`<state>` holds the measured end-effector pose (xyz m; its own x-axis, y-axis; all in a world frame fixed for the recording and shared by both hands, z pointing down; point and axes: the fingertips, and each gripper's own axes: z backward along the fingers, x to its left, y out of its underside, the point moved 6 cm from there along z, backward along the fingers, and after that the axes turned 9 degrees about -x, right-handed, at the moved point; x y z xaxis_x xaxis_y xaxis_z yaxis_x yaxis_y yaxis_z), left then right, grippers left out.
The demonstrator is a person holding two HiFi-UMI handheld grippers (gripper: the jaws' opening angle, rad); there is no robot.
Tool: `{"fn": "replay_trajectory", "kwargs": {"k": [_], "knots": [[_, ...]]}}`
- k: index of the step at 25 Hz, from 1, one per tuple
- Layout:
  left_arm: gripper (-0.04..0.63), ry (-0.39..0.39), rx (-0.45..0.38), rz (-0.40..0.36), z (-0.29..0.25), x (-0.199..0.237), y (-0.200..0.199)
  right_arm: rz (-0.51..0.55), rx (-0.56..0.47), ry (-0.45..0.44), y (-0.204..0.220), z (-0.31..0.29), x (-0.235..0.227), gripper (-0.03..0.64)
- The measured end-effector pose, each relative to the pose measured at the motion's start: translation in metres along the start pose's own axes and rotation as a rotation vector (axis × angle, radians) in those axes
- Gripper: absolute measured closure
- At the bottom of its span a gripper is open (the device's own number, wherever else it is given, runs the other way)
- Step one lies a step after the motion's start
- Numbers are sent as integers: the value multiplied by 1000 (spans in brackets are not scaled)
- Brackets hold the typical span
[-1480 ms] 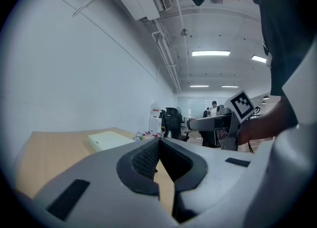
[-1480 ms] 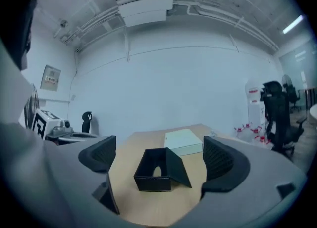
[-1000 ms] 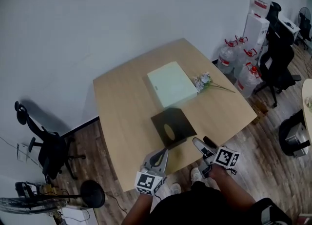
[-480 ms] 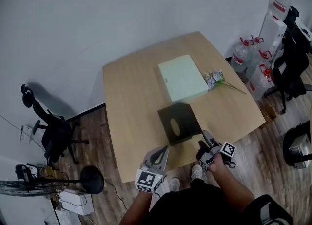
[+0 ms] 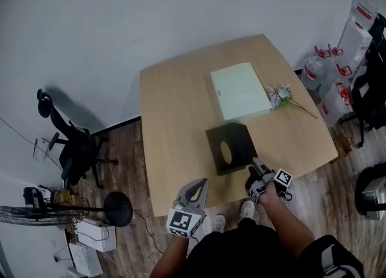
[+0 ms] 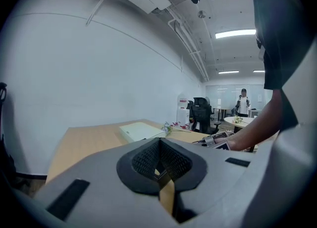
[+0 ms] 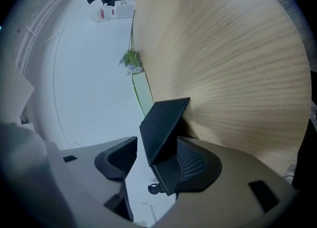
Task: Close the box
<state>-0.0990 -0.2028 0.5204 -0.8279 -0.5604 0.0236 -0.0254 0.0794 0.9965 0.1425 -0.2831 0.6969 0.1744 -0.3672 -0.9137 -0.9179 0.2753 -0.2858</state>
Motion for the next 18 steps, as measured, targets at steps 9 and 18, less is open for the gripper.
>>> {"fn": "replay_trajectory", "kwargs": {"k": [9, 18], "knots": [[580, -78, 14, 0, 14, 12, 7, 14, -49, 36, -5, -9, -5, 522], [580, -67, -3, 43, 11, 20, 9, 207, -93, -71, -8, 1, 19, 572]]}}
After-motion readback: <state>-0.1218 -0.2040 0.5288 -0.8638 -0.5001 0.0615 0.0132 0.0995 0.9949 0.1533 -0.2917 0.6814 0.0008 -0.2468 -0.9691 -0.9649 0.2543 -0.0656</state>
